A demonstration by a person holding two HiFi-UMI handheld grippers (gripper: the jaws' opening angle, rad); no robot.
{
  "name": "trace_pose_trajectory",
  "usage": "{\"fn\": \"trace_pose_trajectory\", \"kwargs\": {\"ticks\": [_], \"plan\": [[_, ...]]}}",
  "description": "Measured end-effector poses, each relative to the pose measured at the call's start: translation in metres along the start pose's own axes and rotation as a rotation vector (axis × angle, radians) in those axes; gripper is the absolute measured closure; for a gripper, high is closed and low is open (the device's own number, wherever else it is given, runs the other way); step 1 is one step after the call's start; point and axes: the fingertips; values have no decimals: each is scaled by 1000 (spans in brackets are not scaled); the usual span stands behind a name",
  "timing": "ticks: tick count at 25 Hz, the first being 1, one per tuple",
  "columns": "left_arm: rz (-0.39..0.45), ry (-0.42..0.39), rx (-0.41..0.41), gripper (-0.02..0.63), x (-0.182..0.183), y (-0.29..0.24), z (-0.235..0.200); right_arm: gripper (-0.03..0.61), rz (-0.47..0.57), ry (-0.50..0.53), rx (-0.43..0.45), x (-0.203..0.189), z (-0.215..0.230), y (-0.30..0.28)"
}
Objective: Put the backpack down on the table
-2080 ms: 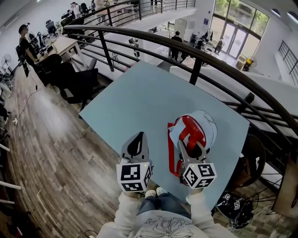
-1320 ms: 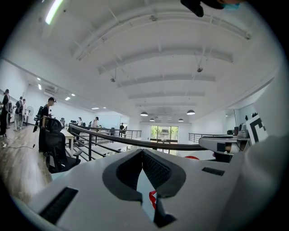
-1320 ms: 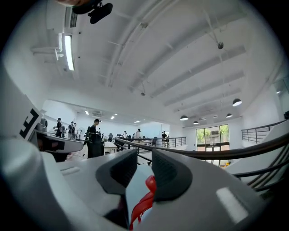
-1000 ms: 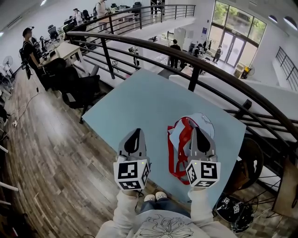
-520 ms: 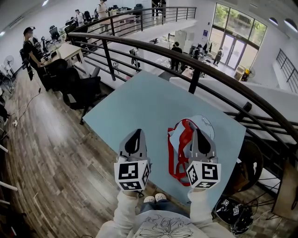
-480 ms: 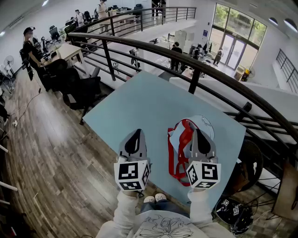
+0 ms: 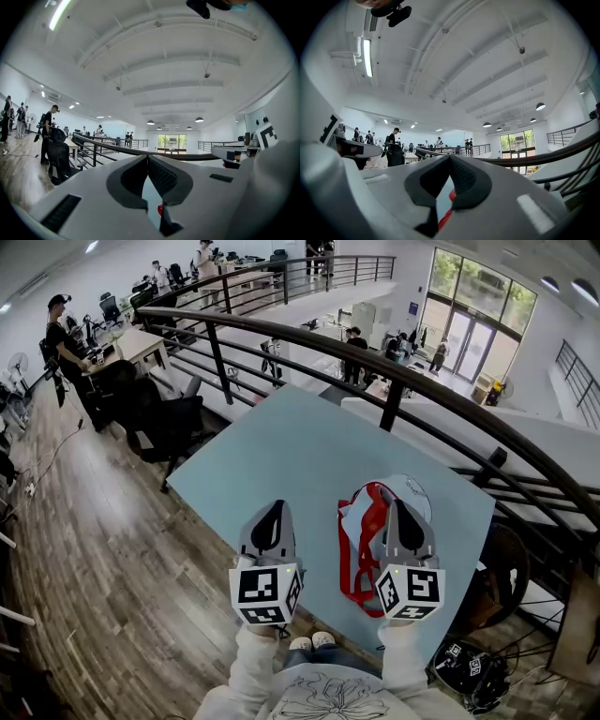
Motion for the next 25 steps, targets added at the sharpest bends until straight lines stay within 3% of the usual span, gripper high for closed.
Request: {"fn": "trace_pose_trajectory", "kwargs": {"ticks": [25], "plan": [[1, 1, -2, 606, 3, -6, 0, 568, -10, 3, -2, 0, 1, -6]]}}
Point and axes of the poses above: the fingertips, and each gripper's own axes: y backward along the fingers, z to its right, x out of its top, and after that the axes turned 3 degrees about -y, right-handed
